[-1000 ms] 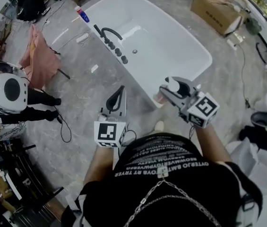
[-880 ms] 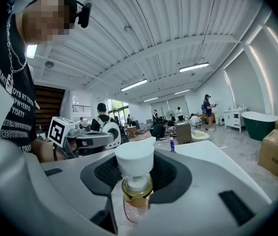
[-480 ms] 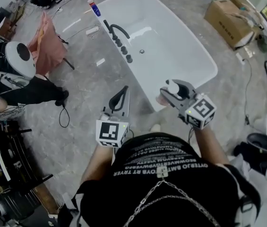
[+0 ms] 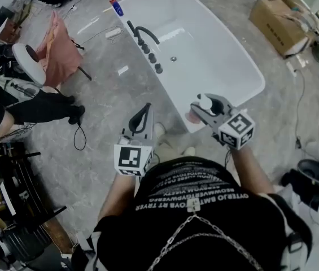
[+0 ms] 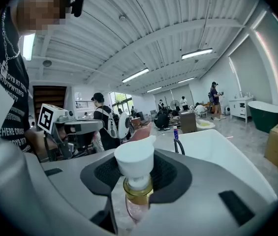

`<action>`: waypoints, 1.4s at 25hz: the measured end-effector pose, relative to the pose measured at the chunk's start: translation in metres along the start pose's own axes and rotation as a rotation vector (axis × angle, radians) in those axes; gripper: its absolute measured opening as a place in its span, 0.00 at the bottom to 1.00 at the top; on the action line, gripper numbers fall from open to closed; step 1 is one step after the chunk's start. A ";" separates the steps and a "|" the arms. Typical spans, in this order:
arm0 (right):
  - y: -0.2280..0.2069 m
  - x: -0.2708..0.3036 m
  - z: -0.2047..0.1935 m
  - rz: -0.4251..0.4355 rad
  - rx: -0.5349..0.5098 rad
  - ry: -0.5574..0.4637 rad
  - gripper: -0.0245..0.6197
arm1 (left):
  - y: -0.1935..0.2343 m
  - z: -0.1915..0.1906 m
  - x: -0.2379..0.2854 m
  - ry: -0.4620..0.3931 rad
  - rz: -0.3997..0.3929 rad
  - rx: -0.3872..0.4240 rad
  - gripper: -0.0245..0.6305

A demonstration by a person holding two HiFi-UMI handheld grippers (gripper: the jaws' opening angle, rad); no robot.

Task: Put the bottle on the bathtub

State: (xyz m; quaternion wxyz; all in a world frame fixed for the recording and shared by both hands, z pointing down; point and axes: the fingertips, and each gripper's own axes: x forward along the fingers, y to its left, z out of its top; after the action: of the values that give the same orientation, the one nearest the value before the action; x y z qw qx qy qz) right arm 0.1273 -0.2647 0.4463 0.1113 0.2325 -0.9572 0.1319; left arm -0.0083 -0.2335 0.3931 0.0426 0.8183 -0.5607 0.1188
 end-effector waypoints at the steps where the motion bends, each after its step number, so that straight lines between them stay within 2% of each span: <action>1: -0.003 0.004 -0.001 -0.004 0.002 -0.002 0.26 | 0.002 0.001 0.004 -0.002 -0.010 0.011 0.04; 4: -0.012 0.016 -0.003 -0.019 0.012 0.005 0.26 | 0.013 0.010 0.016 -0.022 -0.026 0.002 0.04; 8: -0.024 0.039 0.003 -0.028 0.052 -0.013 0.26 | 0.038 0.013 0.034 -0.017 -0.054 0.043 0.04; 12: -0.038 0.064 0.008 -0.073 0.073 0.015 0.26 | 0.063 0.017 0.052 -0.017 -0.058 -0.009 0.04; 13: -0.041 0.070 0.006 -0.081 0.075 0.023 0.26 | 0.068 0.016 0.056 -0.017 -0.064 0.001 0.04; 16: -0.054 0.084 -0.006 -0.101 0.088 0.052 0.26 | 0.082 0.013 0.069 -0.008 -0.088 0.042 0.04; 21: -0.073 0.112 -0.014 -0.118 0.100 0.073 0.26 | 0.104 0.010 0.087 0.010 -0.104 0.032 0.04; 26: -0.088 0.135 -0.032 -0.146 0.128 0.103 0.26 | 0.120 0.006 0.096 0.019 -0.108 -0.026 0.04; 31: -0.104 0.157 -0.049 -0.163 0.159 0.133 0.26 | 0.135 -0.010 0.105 0.049 -0.131 0.028 0.04; 35: -0.116 0.170 -0.068 -0.186 0.185 0.165 0.26 | 0.143 -0.019 0.108 0.070 -0.132 -0.006 0.04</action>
State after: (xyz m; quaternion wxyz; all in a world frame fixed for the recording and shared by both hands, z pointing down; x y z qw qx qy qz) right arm 0.0449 -0.4140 0.5803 0.1793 0.3178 -0.9028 0.2274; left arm -0.1067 -0.3805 0.4290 0.0725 0.8488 -0.5041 0.1423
